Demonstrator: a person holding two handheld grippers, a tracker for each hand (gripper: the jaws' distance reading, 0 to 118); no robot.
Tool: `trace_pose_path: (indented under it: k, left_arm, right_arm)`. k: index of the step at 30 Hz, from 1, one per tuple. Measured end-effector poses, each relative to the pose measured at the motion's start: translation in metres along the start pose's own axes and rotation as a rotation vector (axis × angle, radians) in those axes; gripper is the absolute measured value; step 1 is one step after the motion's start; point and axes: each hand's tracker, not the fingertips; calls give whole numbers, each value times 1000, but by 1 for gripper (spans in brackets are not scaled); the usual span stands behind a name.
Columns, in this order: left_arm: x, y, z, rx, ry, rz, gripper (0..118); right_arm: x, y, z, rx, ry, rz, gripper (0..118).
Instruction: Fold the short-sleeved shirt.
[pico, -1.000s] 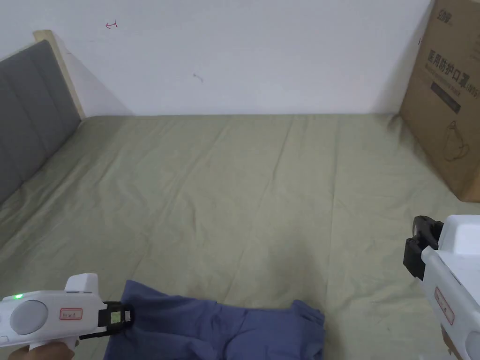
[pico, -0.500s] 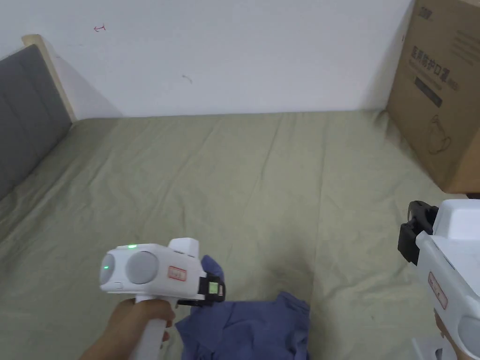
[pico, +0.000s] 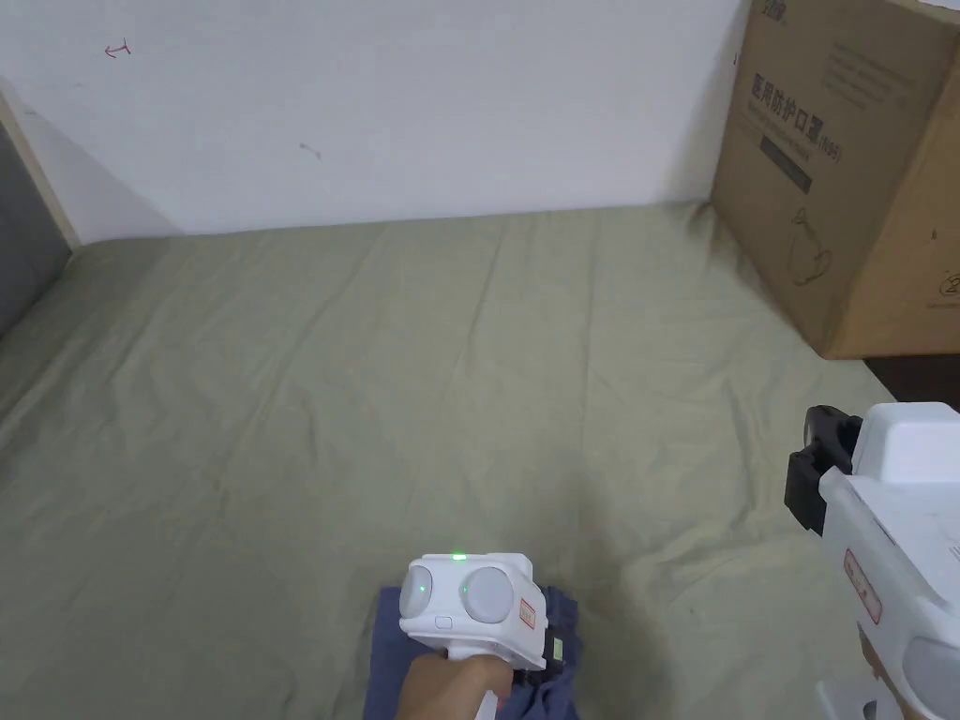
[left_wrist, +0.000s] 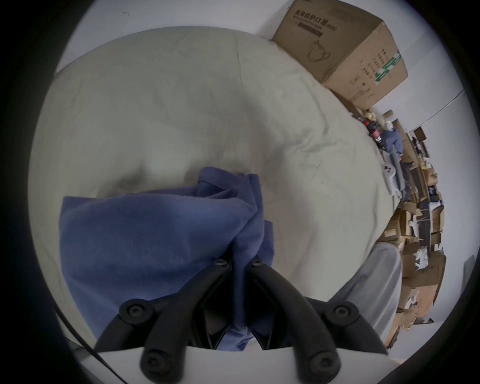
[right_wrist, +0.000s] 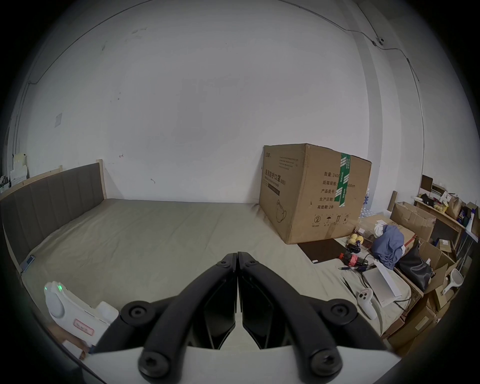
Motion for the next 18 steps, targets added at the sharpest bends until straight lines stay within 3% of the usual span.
trace_pose_path:
  k: [2,4,5,6,7,9,13,18]
  left_arm:
    - [4,-3,1,13,23,-19,6]
    - [11,-2,9,24,40,-59,22]
    - [13,-3,17,40,18,-74,36]
    - [14,-3,25,63,-14,-79,62]
    - [15,-3,35,95,-42,-72,79]
    - [14,-4,58,176,-72,-61,102]
    - [3,-7,102,340,-62,-100,102]
    - [-19,-19,122,485,92,-174,101]
  right_arm:
    - [1,-1,1,-1,-3,0,0]
    - [2,-2,0,-3,-5,-1,0]
    - [3,-2,0,-3,-6,-3,0]
    - [3,-2,0,-3,-6,-5,0]
    - [3,-3,-1,-3,-7,-7,0]
    - [3,-2,0,-1,-5,-12,0]
    - [2,2,2,8,-4,-10,0]
    - [1,4,3,19,-3,-14,0]
